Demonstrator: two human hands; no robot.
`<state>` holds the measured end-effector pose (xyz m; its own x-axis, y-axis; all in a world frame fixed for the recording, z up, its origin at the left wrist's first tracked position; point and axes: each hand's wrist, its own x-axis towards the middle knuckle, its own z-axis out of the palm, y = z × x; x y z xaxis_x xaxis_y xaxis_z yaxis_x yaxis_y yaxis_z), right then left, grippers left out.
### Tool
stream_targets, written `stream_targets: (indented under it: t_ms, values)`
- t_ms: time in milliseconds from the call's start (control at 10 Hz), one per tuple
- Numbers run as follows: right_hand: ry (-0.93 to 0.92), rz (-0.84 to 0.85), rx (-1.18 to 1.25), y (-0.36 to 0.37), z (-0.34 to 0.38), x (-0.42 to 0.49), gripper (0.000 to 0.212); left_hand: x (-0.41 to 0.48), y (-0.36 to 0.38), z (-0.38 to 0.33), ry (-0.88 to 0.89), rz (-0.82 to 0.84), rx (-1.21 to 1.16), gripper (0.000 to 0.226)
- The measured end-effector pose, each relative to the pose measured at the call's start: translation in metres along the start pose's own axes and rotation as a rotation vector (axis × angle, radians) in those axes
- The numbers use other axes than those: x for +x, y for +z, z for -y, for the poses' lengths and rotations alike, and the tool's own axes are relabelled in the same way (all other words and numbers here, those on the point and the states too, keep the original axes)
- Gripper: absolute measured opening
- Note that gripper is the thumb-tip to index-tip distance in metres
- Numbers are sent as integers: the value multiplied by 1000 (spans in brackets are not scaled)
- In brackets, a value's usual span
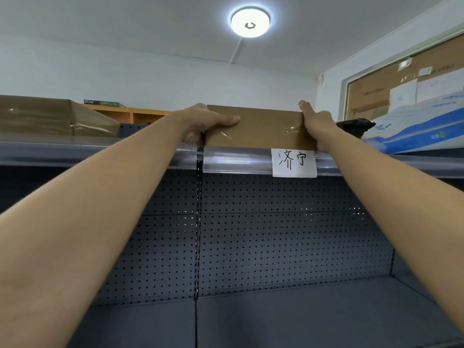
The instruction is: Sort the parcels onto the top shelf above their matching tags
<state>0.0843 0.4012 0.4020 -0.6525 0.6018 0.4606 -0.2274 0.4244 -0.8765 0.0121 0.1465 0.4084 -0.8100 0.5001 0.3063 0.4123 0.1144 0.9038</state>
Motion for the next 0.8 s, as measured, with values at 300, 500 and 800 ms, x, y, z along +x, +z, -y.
stream_targets:
  t_ms: [300,500,800]
  values:
    - [-83,-55,-238,19,-14,32,59,23,6,12,-35,-90,92,35]
    - [-89,-125,-344,22,-14,38,55,24,6,10,-68,-141,192,73]
    - [-276,-227,-402,19,-13,18,66,10,8,11,228,-463,650,54]
